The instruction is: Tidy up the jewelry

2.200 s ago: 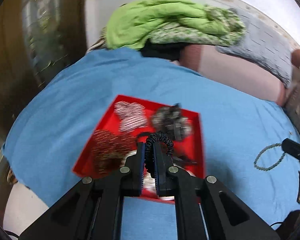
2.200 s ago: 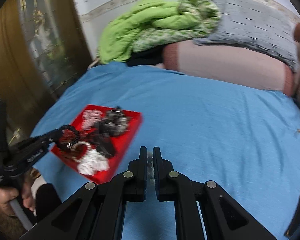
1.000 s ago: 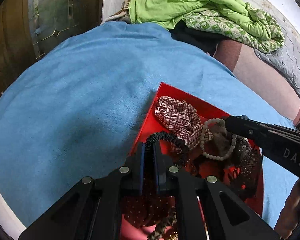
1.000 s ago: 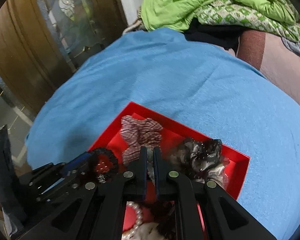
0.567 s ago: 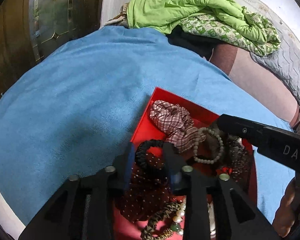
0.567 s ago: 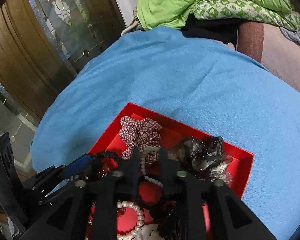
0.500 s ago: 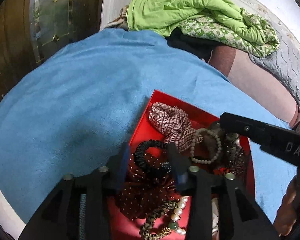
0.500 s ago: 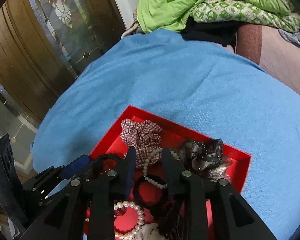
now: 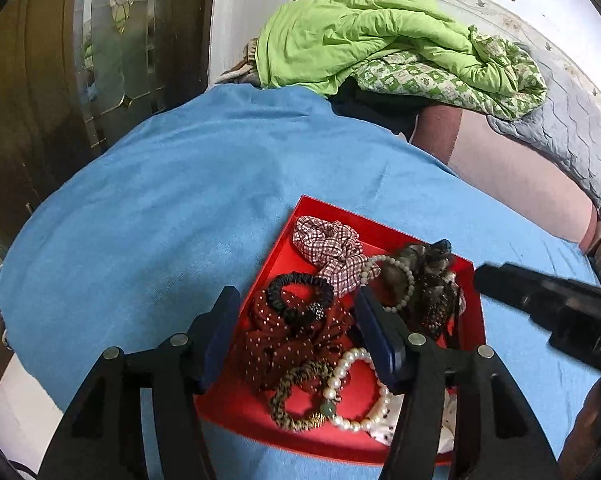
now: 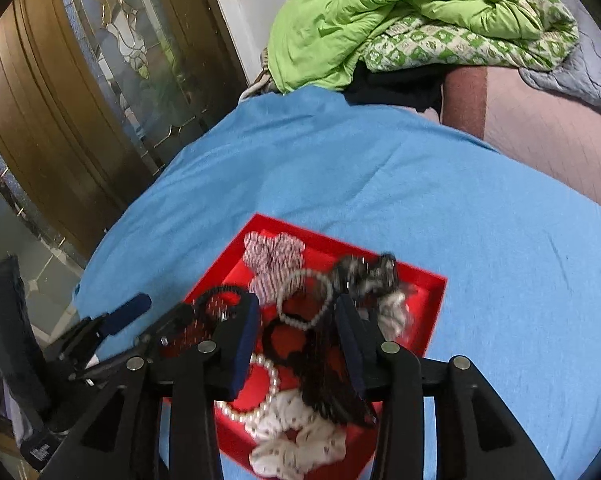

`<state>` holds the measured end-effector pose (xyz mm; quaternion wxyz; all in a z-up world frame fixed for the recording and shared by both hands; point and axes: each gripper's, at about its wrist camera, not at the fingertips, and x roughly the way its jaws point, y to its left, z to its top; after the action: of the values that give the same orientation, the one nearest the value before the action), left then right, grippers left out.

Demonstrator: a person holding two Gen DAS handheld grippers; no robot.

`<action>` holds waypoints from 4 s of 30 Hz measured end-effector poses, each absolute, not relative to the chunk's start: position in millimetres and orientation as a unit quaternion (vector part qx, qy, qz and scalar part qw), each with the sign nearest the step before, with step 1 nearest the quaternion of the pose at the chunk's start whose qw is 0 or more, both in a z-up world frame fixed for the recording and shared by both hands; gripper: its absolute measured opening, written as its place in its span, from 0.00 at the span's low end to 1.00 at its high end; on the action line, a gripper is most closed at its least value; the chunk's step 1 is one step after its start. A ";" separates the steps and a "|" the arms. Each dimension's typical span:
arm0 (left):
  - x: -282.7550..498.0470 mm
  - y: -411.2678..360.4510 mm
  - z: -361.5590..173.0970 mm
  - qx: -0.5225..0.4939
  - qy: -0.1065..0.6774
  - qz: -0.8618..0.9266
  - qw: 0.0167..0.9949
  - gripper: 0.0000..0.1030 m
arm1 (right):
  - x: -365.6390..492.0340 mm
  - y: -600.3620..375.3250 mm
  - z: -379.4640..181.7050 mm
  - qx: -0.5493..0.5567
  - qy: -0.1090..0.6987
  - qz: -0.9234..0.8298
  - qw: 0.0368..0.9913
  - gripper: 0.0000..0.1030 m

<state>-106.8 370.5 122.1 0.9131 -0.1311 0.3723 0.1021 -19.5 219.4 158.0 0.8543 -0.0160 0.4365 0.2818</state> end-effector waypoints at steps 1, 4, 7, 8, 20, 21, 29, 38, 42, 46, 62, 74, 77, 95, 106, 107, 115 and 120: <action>-109.3 367.8 124.1 -0.126 0.371 0.104 0.914 0.58 | -23.1 218.7 156.4 -0.019 0.437 0.281 0.854 0.42; -114.2 363.7 126.9 -0.119 0.370 0.106 0.915 0.61 | -32.1 216.2 152.3 -0.032 0.436 0.278 0.855 0.42; -116.7 362.1 126.3 -0.118 0.372 0.108 0.915 0.62 | -39.0 214.6 145.5 -0.048 0.442 0.274 0.853 0.43; -117.6 362.2 125.4 -0.119 0.373 0.109 0.914 0.62 | -40.0 214.7 141.7 -0.054 0.448 0.274 0.849 0.43; -119.0 368.1 117.2 -0.128 0.381 0.111 0.909 0.62 | -27.7 224.1 80.0 -0.130 0.504 0.237 0.820 0.42; -118.5 368.4 116.1 -0.128 0.382 0.111 0.908 0.62 | -22.8 221.7 77.7 -0.133 0.504 0.229 0.822 0.42; -117.6 367.9 109.0 -0.130 0.390 0.111 0.905 0.62 | -13.3 205.9 87.7 -0.088 0.511 0.244 0.820 0.42; -125.4 362.5 112.9 -0.123 0.386 0.117 0.907 0.62 | -46.6 205.8 105.2 -0.063 0.494 0.273 0.823 0.46; -134.4 359.6 121.2 -0.115 0.368 0.127 0.914 0.66 | -67.7 194.6 117.3 -0.064 0.471 0.269 0.837 0.52; -150.4 351.0 138.4 -0.101 0.329 0.148 0.927 0.76 | -80.2 171.8 125.4 -0.057 0.456 0.244 0.854 0.58; -206.9 286.3 204.5 -0.049 0.237 0.154 0.958 0.96 | -142.6 89.0 146.3 -0.046 0.401 0.158 0.901 0.65; -223.4 237.4 198.5 -0.008 0.282 0.112 0.953 0.97 | -173.0 72.2 157.2 -0.032 0.367 0.135 0.920 0.76; -225.0 231.5 190.5 0.000 0.297 0.108 0.949 0.97 | -177.1 70.5 155.2 -0.032 0.367 0.129 0.921 0.76; -218.9 225.0 161.2 -0.006 0.356 0.067 0.932 0.97 | -179.0 63.9 145.6 -0.040 0.375 0.102 0.920 0.80; -212.0 227.0 154.1 -0.021 0.375 0.062 0.925 0.97 | -176.2 64.8 138.5 -0.043 0.385 0.100 0.917 0.80; -211.4 226.7 153.7 -0.022 0.376 0.062 0.924 0.97 | -175.6 64.7 138.1 -0.043 0.385 0.100 0.916 0.80; -208.5 228.2 150.9 -0.028 0.381 0.061 0.922 0.97 | -173.0 61.9 135.1 -0.043 0.388 0.091 0.916 0.80; -207.0 230.9 146.3 -0.036 0.385 0.061 0.920 0.97 | -172.1 60.8 133.0 -0.044 0.391 0.087 0.915 0.80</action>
<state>-207.0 230.9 146.3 0.9200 -0.0364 0.3854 0.0607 -172.1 60.8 133.0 0.9154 -0.0435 0.3908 0.0867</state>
